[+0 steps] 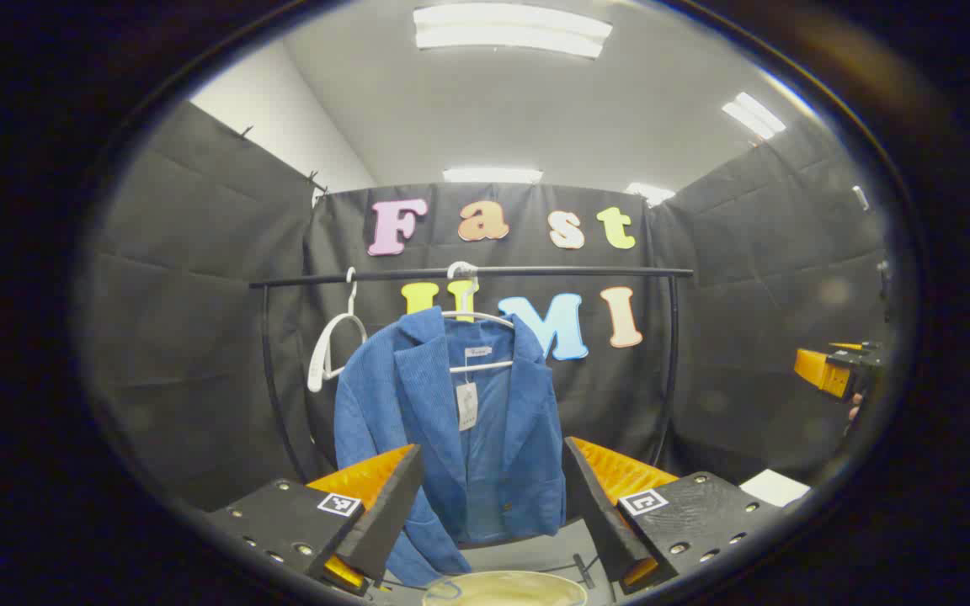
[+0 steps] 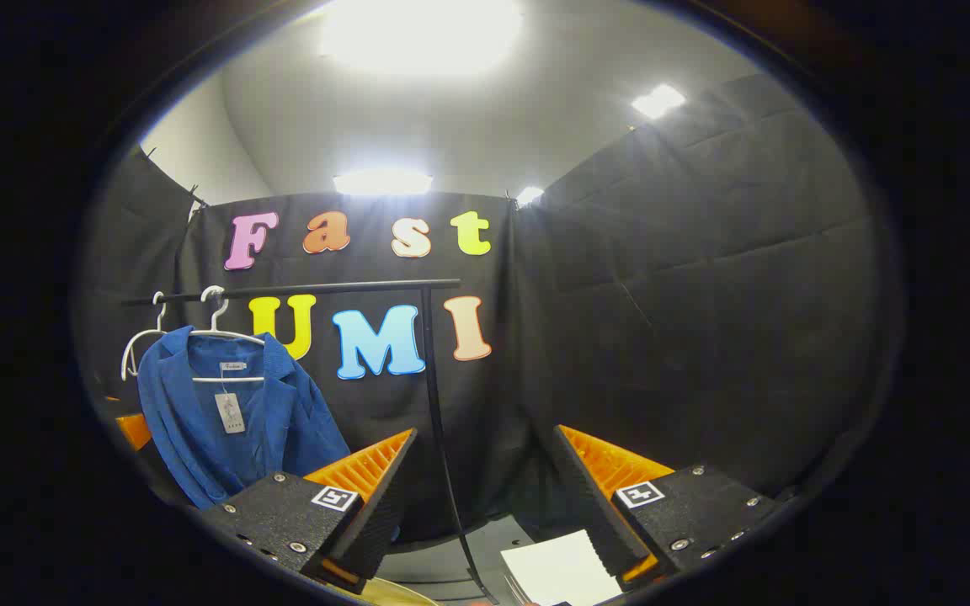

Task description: Grasp the clothes on the hanger with both hands and then place them into the laundry hamper below.

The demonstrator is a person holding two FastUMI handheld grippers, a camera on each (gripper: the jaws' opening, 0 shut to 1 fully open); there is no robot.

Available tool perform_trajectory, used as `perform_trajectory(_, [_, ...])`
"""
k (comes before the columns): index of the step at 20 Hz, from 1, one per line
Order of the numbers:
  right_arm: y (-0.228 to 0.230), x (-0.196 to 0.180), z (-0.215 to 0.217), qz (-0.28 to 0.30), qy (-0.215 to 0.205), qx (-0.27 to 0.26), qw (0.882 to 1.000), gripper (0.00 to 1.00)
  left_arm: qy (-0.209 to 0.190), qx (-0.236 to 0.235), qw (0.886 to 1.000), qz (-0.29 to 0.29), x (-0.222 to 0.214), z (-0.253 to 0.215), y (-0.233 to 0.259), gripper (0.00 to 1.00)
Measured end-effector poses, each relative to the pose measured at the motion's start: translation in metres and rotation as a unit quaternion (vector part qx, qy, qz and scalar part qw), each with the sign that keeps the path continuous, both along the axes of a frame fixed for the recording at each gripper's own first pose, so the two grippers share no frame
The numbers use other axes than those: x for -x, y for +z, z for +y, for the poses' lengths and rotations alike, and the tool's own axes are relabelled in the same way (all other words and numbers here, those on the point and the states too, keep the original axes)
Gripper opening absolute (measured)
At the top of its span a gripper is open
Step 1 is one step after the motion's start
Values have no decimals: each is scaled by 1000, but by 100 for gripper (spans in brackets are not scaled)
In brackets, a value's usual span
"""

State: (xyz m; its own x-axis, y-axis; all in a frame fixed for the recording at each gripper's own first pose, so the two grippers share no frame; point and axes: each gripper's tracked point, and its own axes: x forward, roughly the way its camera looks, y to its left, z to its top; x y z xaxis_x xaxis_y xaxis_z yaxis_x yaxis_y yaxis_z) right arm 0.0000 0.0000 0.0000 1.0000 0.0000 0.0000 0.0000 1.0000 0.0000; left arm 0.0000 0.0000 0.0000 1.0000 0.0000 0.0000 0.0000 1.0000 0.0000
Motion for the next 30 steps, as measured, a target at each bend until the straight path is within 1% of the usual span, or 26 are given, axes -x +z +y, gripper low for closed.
perform_trajectory(3, [3, 1, 2, -4, 6, 2, 1000, 95, 7, 12, 1000, 3, 11, 8, -2, 99])
perform_trajectory(4, [4, 2, 3, -7, 11, 4, 1000, 94, 12, 15, 1000, 4, 11, 13, -2, 99])
perform_trajectory(5, [6, 5, 5, -8, 16, 8, 1000, 95, 17, 20, 1000, 4, 13, 18, -2, 99])
perform_trajectory(7, [6, 8, 7, -5, 25, 14, 1000, 95, 27, 33, 999, 10, 15, 23, -7, 99])
perform_trajectory(10, [12, 13, 9, -12, 30, 13, 999, 95, 30, 62, 997, 24, 19, 26, -23, 99])
perform_trajectory(11, [11, 14, 11, -11, 33, 11, 999, 95, 35, 71, 996, 33, 22, 32, -33, 95])
perform_trajectory(12, [11, 16, 12, -9, 38, 10, 999, 95, 41, 81, 995, 39, 25, 37, -38, 99])
perform_trajectory(14, [11, 18, 14, -6, 43, 8, 999, 95, 54, 99, 992, 50, 30, 48, -49, 99])
perform_trajectory(16, [8, 20, 14, -3, 46, 12, 999, 93, 64, 116, 989, 61, 33, 57, -60, 99])
perform_trajectory(17, [5, 21, 14, 0, 46, 14, 999, 95, 67, 124, 987, 69, 27, 60, -69, 99])
perform_trajectory(18, [2, 22, 15, 5, 47, 16, 999, 93, 68, 134, 985, 81, 23, 62, -77, 99])
perform_trajectory(19, [-2, 23, 17, 12, 48, 15, 999, 95, 64, 147, 983, 92, 21, 60, -85, 99])
perform_trajectory(21, [-13, 29, 27, 31, 57, 8, 998, 95, 47, 182, 974, 123, 22, 52, -101, 100])
perform_trajectory(22, [-19, 32, 33, 40, 64, 6, 997, 95, 44, 190, 972, 130, 24, 52, -104, 100])
perform_trajectory(23, [-24, 35, 38, 49, 71, 8, 996, 95, 45, 190, 972, 133, 28, 54, -108, 95])
perform_trajectory(24, [-29, 37, 44, 58, 79, 11, 995, 95, 51, 185, 972, 137, 30, 58, -111, 99])
perform_trajectory(27, [-37, 37, 70, 75, 111, 19, 991, 95, 66, 176, 973, 134, 40, 66, -108, 99])
perform_trajectory(30, [-31, 33, 114, 76, 165, 10, 983, 95, 78, 163, 977, 113, 48, 82, -91, 95])
